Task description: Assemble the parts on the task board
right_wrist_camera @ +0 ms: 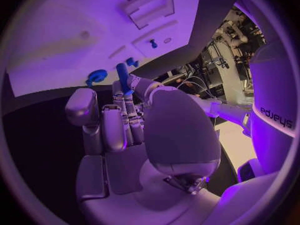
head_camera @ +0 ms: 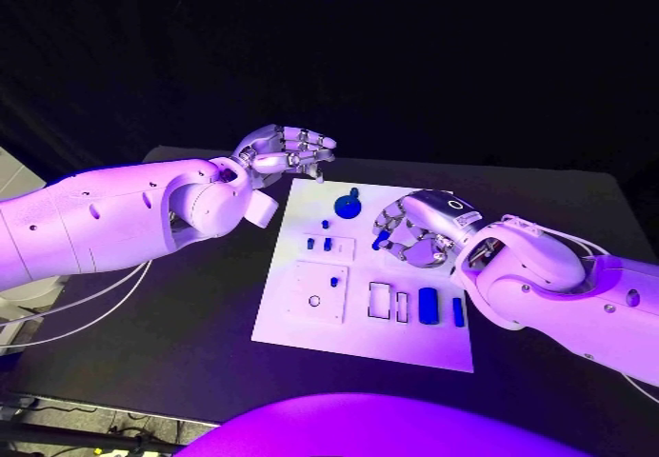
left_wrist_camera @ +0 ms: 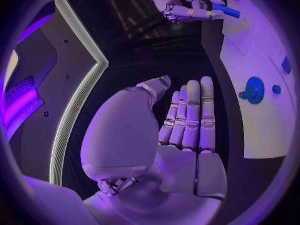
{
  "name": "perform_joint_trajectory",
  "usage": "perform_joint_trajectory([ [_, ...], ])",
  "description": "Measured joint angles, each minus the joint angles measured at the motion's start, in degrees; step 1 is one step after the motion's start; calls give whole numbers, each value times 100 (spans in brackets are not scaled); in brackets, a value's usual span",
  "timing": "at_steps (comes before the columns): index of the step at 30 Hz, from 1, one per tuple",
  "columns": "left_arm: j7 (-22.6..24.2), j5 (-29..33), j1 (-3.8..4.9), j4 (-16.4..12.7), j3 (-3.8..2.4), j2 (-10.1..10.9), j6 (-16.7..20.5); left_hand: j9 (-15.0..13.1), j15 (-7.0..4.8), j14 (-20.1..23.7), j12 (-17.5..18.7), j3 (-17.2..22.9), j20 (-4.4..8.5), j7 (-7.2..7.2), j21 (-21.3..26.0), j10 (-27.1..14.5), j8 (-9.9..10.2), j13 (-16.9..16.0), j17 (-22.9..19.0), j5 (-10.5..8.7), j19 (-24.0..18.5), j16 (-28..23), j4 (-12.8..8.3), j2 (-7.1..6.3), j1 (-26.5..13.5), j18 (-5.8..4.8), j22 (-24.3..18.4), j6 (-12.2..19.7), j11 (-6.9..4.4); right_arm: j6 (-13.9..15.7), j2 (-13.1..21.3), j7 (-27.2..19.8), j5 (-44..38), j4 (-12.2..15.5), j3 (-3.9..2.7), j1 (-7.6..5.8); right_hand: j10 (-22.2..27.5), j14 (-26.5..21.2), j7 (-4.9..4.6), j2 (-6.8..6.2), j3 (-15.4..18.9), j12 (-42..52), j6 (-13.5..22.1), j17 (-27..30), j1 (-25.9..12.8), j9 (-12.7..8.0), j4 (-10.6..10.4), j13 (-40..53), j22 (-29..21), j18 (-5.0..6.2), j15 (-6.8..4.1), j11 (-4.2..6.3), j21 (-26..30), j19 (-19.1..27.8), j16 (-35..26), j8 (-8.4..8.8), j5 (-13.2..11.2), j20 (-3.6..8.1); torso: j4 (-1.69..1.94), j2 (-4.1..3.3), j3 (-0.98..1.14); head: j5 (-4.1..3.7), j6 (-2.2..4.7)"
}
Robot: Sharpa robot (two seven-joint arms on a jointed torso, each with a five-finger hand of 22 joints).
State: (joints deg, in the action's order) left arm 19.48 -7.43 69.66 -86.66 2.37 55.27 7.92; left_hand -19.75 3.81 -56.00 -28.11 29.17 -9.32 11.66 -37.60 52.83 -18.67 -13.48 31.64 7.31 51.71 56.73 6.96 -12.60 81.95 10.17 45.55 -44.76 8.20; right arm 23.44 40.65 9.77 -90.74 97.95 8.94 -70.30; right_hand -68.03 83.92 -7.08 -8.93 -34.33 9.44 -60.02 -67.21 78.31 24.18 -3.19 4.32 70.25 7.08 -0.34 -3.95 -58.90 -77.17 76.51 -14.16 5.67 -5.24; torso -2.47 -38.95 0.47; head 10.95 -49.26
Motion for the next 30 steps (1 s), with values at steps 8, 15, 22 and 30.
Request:
perform_joint_trajectory([
  [8, 0, 1, -1, 15, 0, -52, -7, 0, 0, 0, 0, 0, 0, 0, 0, 0, 0, 0, 0, 0, 0, 0, 0, 0, 0, 0, -7, 0, 0, 21, -570, -104, 64, 56, 17, 252, -1, 0, -19, -6, 0, -1, 31, 5, 6, 129, 31, 0, -13, 0, 0, 1, 0, 0, 0, 0, 31, 0, 1, -6, 3, 66, -10],
  [15, 0, 1, -1, 21, 0, -81, -16, 0, 0, 0, 0, 0, 0, 0, -1, 0, 0, 0, 0, 0, 0, 0, 0, 0, 0, 0, -7, 0, 0, 4, -953, -189, 66, -67, 55, 447, -1, 0, -59, -6, -13, -15, 33, 21, 6, 163, 45, 1, -23, 0, 0, 1, 22, 0, 0, 1, 32, 0, 7, -7, 0, 136, -20],
  [22, 0, 1, -1, 22, 0, -92, -21, 0, 0, 0, 0, 0, 0, 0, -1, 0, 1, 0, 0, 0, 0, 0, 0, 0, 0, 0, -6, 0, 0, -57, -1154, -211, 64, -272, 92, 590, -1, 0, -62, -6, -29, -37, 36, 23, 6, 166, 61, 1, -29, 0, 1, 1, 22, 0, 0, 11, 31, 0, 9, -9, -2, 186, -34],
  [30, 0, 2, -1, 19, 0, -91, -24, 0, 0, 0, 0, 0, 0, 0, -1, 0, 1, 0, 0, 0, 0, 0, 0, 0, 0, 0, -6, 0, 0, -219, -1258, -196, 33, -449, 125, 664, 6, 0, -69, 4, -29, -60, 44, 37, 60, 169, 61, -4, -38, 0, 1, -5, 53, 1, 0, 27, 28, 0, 7, -10, -2, 224, -69],
])
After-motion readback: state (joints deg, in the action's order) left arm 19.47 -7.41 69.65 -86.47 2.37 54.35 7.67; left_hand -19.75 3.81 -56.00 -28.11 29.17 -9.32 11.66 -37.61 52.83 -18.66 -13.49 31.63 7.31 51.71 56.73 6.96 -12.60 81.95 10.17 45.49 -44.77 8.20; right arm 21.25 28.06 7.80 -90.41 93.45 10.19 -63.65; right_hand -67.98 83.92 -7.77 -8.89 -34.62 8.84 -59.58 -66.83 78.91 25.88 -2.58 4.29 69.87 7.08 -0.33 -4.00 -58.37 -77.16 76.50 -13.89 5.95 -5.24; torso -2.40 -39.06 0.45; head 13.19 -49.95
